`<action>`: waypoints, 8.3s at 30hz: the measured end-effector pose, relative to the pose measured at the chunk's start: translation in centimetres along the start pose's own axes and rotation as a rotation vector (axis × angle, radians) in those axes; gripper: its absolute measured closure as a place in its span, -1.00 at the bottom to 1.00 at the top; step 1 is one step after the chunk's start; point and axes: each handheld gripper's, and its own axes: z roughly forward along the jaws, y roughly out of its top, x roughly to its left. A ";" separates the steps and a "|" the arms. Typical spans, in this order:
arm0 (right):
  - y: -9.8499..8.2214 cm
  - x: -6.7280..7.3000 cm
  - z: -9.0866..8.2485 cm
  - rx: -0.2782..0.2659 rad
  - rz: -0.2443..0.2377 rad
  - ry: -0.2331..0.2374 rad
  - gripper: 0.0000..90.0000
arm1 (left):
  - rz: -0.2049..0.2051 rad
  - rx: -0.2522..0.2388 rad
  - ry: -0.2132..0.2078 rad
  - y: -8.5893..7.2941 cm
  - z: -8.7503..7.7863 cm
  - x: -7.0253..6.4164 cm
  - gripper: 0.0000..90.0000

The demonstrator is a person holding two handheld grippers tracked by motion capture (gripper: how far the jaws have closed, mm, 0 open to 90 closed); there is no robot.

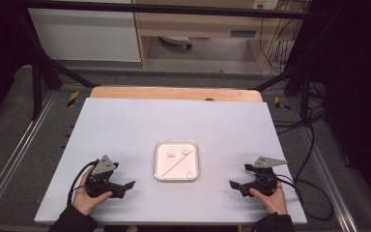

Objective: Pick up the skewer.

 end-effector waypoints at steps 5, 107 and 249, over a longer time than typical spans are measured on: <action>0.0 0.0 0.1 0.001 0.000 -0.002 -0.98 | 0.004 0.000 -0.003 0.5 0.1 -0.3 -0.87; -0.1 0.1 0.2 0.013 0.002 0.004 -0.98 | 0.116 0.203 -0.031 9.4 10.9 -7.2 0.81; 4.5 8.8 2.9 0.139 -0.927 -0.211 -0.26 | 0.326 0.197 -0.239 13.8 10.1 -13.0 0.97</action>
